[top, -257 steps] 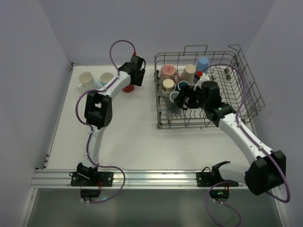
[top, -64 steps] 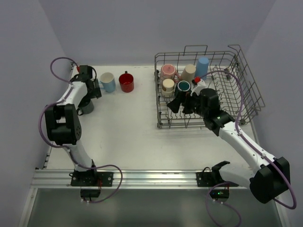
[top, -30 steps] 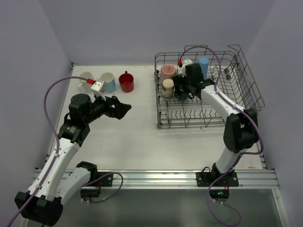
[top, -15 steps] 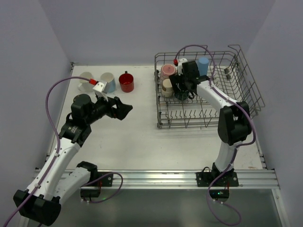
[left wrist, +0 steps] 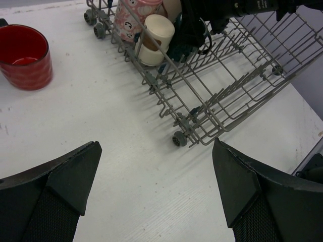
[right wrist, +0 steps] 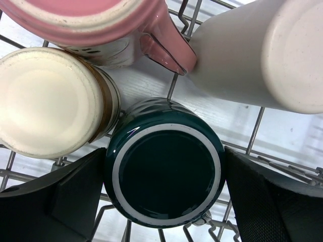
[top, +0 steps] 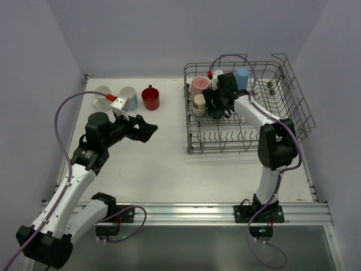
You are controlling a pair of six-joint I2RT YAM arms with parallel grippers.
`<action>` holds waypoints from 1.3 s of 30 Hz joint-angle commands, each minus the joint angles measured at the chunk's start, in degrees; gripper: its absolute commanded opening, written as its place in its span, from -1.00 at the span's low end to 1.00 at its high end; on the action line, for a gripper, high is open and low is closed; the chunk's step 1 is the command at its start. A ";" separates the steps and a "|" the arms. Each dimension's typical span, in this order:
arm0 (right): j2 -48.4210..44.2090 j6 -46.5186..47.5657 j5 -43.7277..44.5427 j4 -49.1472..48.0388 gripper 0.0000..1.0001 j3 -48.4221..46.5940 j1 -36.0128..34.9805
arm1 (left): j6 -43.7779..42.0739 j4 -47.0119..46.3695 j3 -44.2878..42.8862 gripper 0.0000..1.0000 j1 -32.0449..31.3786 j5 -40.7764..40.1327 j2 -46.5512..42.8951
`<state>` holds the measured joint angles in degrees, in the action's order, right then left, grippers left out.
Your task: Unload the cups from the dish rack
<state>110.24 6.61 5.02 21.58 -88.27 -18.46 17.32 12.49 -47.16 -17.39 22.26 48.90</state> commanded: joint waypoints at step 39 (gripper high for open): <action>-54.16 -52.48 -30.67 -49.96 0.06 44.76 1.23 | 34.88 -44.39 -10.06 0.69 -11.79 16.23 27.64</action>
<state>59.96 -38.44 -18.98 -11.99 -43.90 -17.23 49.47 -24.88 -53.15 -28.64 37.89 75.99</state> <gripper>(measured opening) 0.916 0.847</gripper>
